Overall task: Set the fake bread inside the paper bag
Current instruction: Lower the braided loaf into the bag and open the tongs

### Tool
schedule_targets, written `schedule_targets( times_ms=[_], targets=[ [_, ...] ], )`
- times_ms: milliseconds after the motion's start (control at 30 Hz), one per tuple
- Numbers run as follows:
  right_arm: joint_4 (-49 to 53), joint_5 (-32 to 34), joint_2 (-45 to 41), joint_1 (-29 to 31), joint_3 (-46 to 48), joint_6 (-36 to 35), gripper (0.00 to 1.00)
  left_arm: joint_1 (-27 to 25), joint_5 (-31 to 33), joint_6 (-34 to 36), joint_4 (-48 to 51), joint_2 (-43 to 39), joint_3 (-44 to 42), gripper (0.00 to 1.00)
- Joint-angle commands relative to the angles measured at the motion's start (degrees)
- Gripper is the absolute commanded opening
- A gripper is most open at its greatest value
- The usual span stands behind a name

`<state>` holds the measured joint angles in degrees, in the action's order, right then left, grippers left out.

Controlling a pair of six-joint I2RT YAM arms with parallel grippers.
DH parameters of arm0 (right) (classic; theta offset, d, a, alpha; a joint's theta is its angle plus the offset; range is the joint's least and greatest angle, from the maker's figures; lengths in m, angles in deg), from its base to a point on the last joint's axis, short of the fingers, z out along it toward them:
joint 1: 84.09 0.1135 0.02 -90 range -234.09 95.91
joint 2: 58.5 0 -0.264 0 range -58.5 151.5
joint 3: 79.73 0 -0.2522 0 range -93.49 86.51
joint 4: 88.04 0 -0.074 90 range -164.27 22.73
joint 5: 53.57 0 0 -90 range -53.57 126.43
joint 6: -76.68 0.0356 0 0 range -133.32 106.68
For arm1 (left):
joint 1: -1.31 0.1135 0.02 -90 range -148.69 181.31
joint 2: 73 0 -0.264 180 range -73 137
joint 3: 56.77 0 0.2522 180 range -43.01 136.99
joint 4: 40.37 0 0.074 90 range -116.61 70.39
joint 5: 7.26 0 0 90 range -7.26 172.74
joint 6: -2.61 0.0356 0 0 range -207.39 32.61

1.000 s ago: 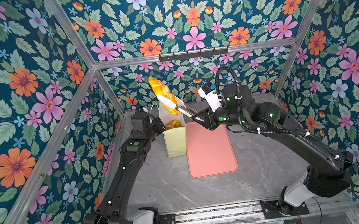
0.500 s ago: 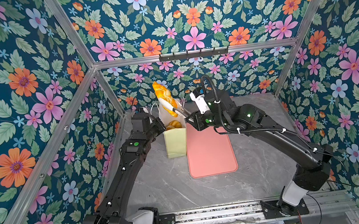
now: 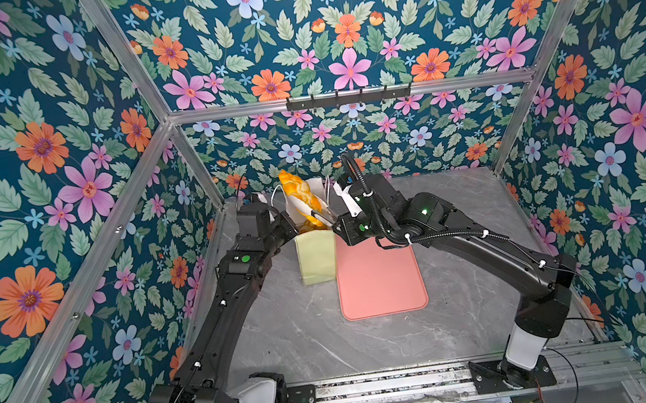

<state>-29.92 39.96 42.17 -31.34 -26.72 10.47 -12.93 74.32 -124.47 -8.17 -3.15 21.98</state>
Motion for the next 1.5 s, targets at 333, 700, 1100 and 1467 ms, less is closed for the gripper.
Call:
schedule_targets(
  times_ms=[333,700,1100,1467],
  targets=[
    [-0.33,1.27,0.84,0.59,1.08,1.13,0.31,0.0,-0.1,0.27,-1.77,0.2,0.58,0.02],
    [0.72,3.53,1.01,0.57,2.13,0.91,0.32,0.01,-0.1,0.26,-1.82,-0.06,0.27,0.02],
    [0.87,2.67,1.73,0.59,1.87,1.0,0.34,0.14,0.08,0.25,-1.69,-0.73,-0.29,0.02],
    [1.34,1.84,1.64,0.6,0.36,0.31,0.4,0.07,0.08,0.25,-1.65,-1.28,-0.8,0.02]
  ],
)
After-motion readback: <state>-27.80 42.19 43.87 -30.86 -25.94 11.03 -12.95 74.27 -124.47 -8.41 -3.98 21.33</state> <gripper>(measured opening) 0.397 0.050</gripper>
